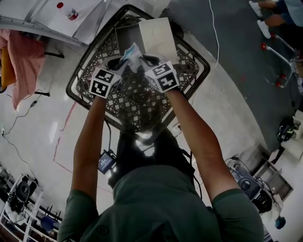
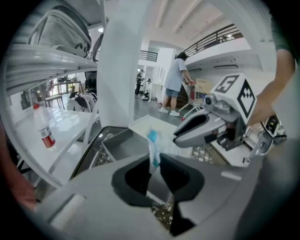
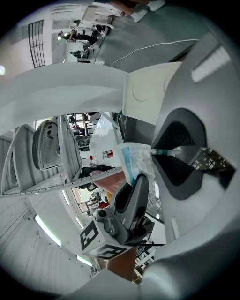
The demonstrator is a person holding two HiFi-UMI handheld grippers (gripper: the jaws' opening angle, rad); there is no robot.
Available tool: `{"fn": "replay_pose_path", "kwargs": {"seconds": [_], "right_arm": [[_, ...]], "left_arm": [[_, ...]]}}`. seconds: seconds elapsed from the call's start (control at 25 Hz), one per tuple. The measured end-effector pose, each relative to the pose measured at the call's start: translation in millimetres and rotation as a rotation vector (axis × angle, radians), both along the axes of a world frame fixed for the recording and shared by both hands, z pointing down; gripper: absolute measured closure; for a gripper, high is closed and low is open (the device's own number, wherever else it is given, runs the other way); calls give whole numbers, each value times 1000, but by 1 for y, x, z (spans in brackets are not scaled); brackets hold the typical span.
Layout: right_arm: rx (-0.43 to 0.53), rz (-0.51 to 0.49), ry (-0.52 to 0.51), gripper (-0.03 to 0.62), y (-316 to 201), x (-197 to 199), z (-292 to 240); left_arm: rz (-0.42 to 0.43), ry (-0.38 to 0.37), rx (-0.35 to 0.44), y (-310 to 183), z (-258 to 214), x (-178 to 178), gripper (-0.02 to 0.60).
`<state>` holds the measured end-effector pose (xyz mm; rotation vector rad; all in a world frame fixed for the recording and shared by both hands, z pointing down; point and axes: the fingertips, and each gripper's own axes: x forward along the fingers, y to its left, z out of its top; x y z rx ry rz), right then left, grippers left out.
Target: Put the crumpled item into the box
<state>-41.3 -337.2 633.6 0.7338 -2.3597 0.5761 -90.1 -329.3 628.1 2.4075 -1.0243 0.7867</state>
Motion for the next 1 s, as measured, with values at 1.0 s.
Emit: {"fn": "replay_pose_path", "kwargs": {"seconds": [1.0], "right_arm": [[-40,3,163,483,-13,-6,46]], "left_arm": [[-3,-68,-112,-8,48,-13,426]]}}
